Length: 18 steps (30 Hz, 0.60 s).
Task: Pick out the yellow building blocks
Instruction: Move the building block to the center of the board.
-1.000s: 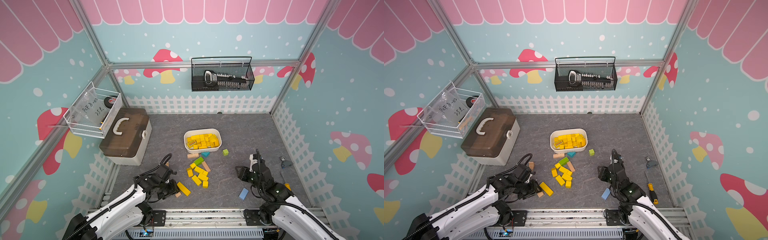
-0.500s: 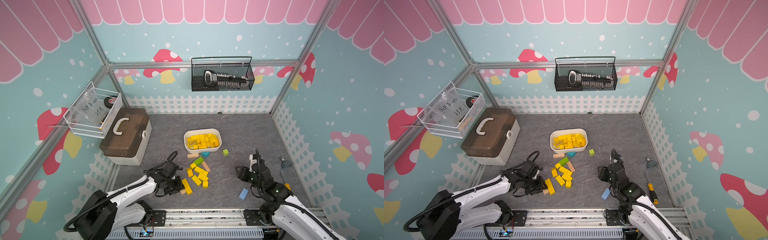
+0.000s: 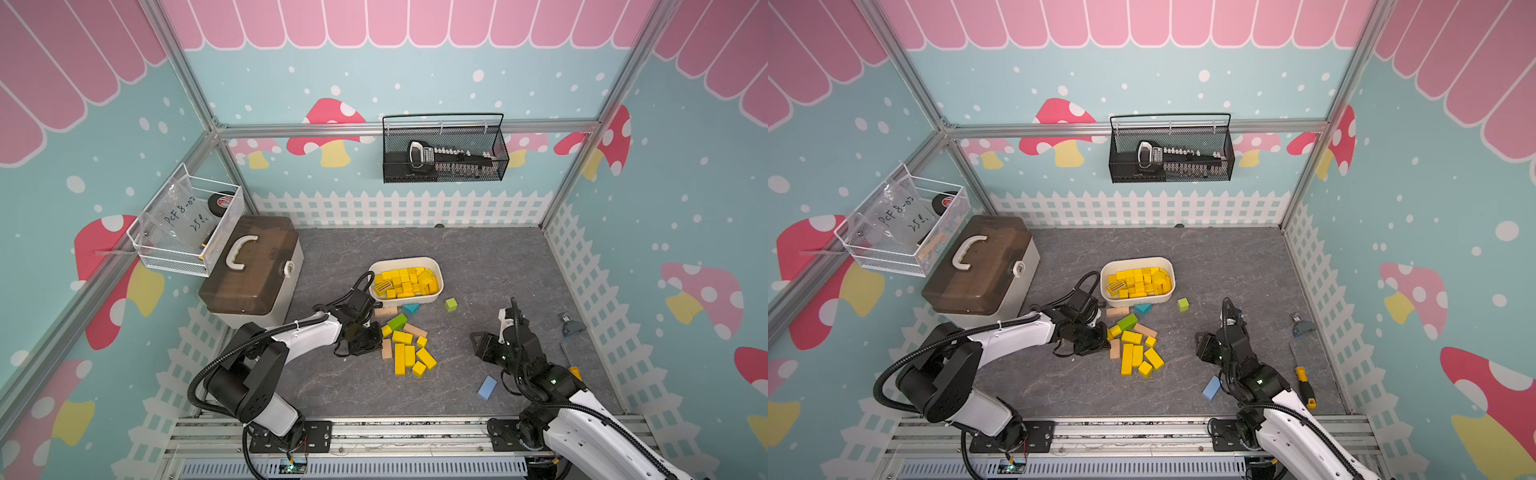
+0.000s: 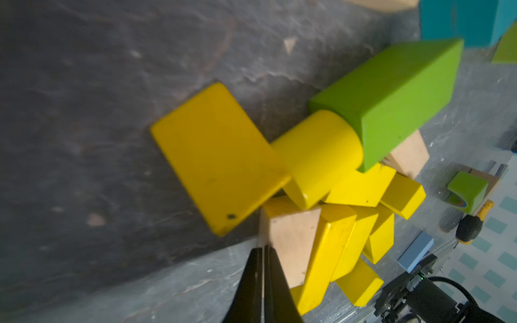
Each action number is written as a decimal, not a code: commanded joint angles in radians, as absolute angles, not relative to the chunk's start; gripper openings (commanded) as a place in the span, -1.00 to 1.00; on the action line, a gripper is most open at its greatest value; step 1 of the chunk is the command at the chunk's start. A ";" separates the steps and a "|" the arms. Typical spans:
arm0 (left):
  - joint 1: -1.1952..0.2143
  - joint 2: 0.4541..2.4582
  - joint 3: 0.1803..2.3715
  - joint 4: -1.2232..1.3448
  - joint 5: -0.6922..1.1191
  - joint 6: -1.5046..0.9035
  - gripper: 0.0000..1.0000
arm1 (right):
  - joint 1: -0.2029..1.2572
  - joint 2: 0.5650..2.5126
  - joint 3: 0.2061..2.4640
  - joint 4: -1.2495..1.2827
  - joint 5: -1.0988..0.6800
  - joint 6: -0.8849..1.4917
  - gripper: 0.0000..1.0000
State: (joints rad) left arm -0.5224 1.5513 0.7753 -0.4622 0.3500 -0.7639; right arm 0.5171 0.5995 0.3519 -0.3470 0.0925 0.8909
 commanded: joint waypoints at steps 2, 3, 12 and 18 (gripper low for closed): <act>-0.466 1.474 0.742 -0.547 0.308 -0.707 -0.79 | 0.512 0.590 0.342 -0.338 0.094 0.893 0.16; -0.468 1.458 0.745 -0.553 0.315 -0.701 -0.75 | 0.512 0.590 0.342 -0.337 0.093 0.893 0.16; -0.543 1.361 0.765 -0.550 0.341 -0.686 -0.26 | 0.510 0.583 0.338 -0.336 0.090 0.894 0.16; -0.589 1.392 0.793 -0.558 0.282 -0.686 -0.22 | 0.510 0.568 0.333 -0.341 0.092 0.896 0.16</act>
